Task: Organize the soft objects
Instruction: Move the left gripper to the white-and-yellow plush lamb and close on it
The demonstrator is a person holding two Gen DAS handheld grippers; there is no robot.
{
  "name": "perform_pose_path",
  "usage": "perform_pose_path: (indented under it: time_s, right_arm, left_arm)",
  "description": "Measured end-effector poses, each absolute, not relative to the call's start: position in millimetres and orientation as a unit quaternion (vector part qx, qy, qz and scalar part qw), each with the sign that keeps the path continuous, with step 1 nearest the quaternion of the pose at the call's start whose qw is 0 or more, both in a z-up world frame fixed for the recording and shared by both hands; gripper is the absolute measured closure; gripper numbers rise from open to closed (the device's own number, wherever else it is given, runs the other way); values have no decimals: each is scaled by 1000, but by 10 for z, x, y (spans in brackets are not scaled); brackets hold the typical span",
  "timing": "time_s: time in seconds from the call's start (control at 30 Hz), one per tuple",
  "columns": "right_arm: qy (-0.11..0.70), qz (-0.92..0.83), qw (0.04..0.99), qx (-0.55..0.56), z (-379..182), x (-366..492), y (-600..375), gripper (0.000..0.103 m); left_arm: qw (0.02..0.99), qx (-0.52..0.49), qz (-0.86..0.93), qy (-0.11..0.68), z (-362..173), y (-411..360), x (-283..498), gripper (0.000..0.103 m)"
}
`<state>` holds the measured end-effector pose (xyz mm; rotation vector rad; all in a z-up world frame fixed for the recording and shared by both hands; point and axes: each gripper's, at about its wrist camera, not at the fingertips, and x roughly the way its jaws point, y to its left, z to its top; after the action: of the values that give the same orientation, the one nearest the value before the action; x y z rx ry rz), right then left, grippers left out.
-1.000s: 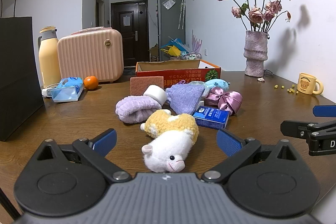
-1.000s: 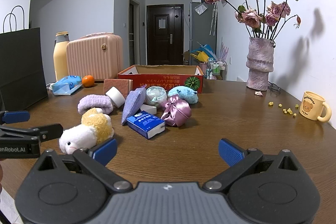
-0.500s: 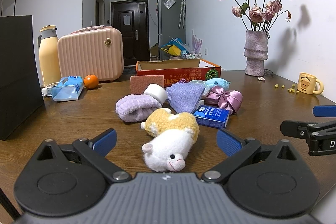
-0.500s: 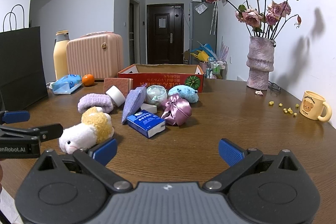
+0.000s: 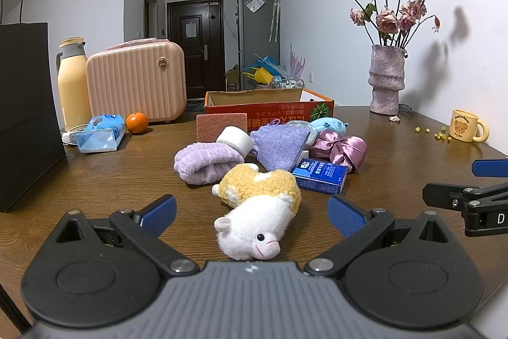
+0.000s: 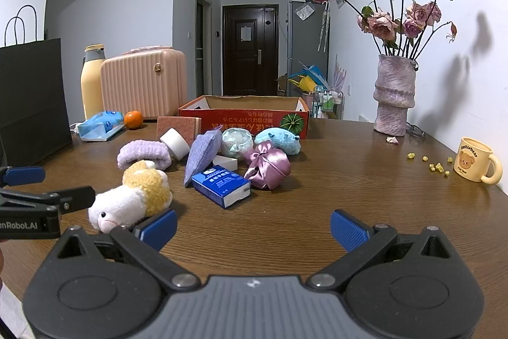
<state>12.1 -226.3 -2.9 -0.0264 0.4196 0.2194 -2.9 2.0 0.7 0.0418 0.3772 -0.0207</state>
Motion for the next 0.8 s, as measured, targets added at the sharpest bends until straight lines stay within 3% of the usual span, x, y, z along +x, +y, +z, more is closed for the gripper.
perform_pose_path:
  time_s: [0.8]
  right_arm:
    - [226, 108, 968, -20, -95, 319, -2283, 0]
  left_arm:
    - [975, 31, -33, 216, -35, -35, 309, 0]
